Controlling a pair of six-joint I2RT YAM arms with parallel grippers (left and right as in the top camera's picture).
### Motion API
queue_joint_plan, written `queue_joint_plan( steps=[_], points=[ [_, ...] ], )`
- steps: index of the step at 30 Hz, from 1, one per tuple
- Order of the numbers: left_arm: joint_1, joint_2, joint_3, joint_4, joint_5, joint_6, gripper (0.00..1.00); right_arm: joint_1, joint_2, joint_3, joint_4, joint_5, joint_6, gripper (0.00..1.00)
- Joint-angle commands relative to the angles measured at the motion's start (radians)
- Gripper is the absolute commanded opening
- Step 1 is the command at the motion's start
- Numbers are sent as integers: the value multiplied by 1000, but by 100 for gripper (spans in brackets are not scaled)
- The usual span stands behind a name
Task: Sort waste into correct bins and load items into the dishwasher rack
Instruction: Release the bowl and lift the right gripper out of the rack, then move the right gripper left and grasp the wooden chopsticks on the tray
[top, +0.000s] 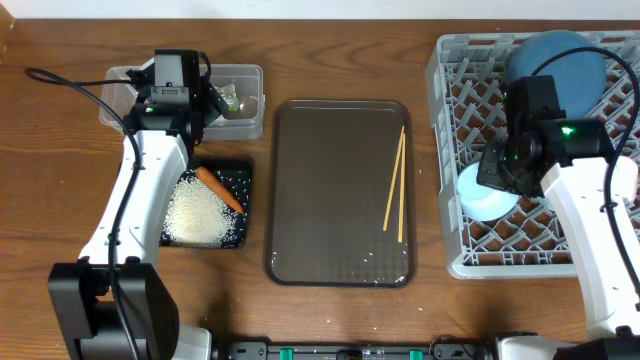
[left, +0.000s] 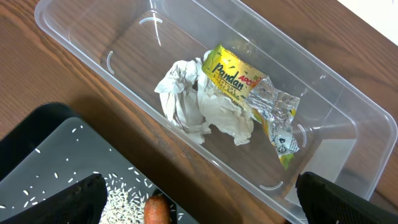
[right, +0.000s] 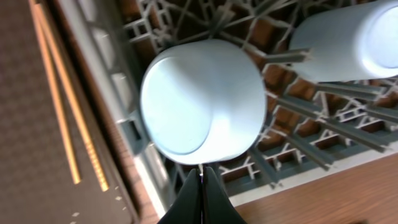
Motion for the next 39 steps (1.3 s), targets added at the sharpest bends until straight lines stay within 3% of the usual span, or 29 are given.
queue_joint_plan(
  steps=[1, 3, 5, 6, 7, 8, 9, 14, 19, 25, 31, 39],
  points=[
    [0, 9, 0, 0, -5, 5, 99, 52, -12, 21, 10, -146, -35, 1],
    [0, 9, 0, 0, -5, 5, 99, 111, -12, 21, 35, -207, -50, 6],
    [0, 9, 0, 0, -5, 5, 99, 180, -12, 21, 66, -221, -50, 18],
    [0, 9, 0, 0, -5, 5, 99, 217, -12, 21, 85, -220, -50, 37],
    [0, 9, 0, 0, -5, 5, 99, 247, -12, 21, 102, -216, -50, 71],
    [0, 9, 0, 0, -5, 5, 99, 275, -11, 20, 120, -206, -50, 89],
    [0, 9, 0, 0, -5, 5, 99, 303, -10, 18, 136, -188, -49, 99],
    [0, 9, 0, 0, -5, 5, 99, 356, 14, -19, 209, -123, 56, 95],
    [0, 9, 0, 0, -5, 5, 99, 356, 98, -68, 297, -163, 82, 66],
    [0, 9, 0, 0, -5, 5, 99, 372, 256, -84, 378, -245, 116, 52],
    [0, 9, 0, 0, -5, 5, 99, 406, 395, -84, 403, -217, 191, 45],
    [0, 9, 0, 0, -5, 5, 99, 440, 471, -84, 402, -145, 251, 45]
  ],
)
